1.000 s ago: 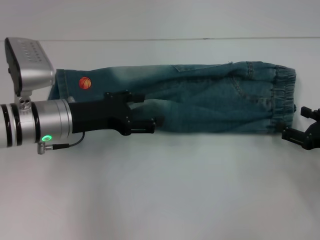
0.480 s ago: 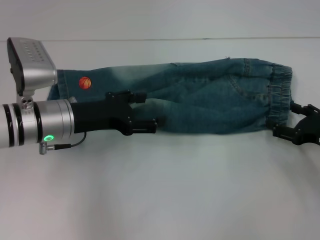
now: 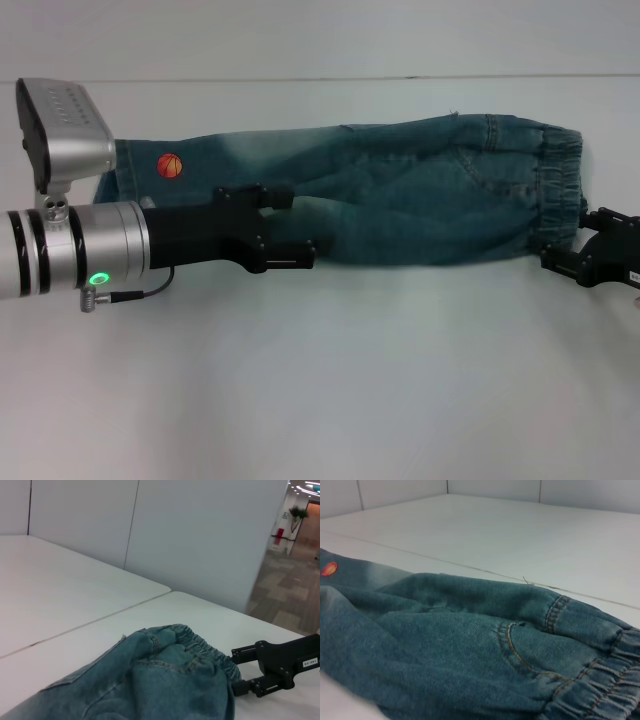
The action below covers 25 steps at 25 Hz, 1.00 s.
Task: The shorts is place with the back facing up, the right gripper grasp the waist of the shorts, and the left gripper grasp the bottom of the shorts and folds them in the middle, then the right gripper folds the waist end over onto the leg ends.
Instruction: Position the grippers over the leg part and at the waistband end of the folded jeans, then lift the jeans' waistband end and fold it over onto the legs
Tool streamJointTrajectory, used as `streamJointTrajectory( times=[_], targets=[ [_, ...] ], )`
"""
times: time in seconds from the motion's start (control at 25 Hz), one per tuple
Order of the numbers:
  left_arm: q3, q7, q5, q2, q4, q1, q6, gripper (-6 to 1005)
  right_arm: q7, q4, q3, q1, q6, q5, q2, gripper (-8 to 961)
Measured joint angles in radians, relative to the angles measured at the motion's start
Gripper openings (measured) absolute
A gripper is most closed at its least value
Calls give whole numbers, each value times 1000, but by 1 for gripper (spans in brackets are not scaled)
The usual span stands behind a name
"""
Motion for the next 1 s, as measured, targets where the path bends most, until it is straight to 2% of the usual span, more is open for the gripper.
streamJointTrajectory(
  times=[0.48, 0.68, 1.0],
  targets=[
    [21, -5, -12, -6, -3, -9, -11, 863, 1, -2, -7, 4, -23, -6, -17, 496],
    [40, -3, -13, -8, -7, -14, -27, 834, -3, -2, -11, 4, -44, -6, -18, 297],
    [106, -2, -93, -12, -17, -21, -104, 794, -5, -21, -5, -5, -63, 0, -15, 226]
  ],
)
